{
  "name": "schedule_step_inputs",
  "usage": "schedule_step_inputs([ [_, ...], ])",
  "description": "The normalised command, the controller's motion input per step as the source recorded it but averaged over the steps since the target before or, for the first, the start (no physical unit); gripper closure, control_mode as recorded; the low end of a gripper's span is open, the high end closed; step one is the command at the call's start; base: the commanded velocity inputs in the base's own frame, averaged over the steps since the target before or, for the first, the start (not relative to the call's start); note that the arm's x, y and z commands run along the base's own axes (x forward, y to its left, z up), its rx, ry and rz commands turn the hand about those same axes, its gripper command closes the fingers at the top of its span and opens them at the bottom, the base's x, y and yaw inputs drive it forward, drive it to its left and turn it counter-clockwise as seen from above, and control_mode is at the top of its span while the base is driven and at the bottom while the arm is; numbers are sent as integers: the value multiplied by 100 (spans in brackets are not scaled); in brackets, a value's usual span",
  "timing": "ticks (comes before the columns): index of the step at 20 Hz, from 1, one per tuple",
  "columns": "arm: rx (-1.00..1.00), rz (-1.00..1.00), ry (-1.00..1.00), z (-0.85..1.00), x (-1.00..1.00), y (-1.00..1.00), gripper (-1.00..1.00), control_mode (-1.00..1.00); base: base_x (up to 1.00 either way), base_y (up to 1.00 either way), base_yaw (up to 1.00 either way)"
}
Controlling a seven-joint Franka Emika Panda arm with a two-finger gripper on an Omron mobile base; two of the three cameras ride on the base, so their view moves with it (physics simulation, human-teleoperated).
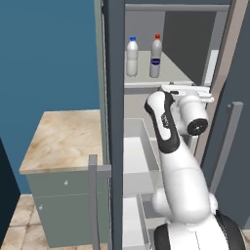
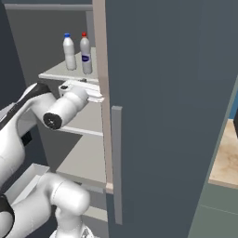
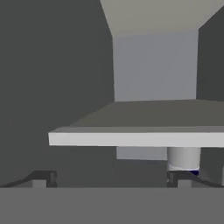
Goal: Take the bottled waters from the counter and place them in the freezer to freeze. Close the freezer door after placing the bottles.
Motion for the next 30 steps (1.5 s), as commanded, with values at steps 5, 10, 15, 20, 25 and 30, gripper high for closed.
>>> schedule_step_inputs([
  [5,21,-7,23,60,-32,2,-100,-100,0,0,0],
  [10,0,11,0,19,-11,35,-100,-100,0,0,0],
  [15,0,20,1,40,-5,82,-100,-100,0,0,0],
  [20,0,1,-1,13,-4,7,-100,-100,0,0,0],
  [25,8,0,-3,97,-74,25,-100,-100,0,0,0],
  [30,31,0,14,100,-63,13,-100,-100,0,0,0],
])
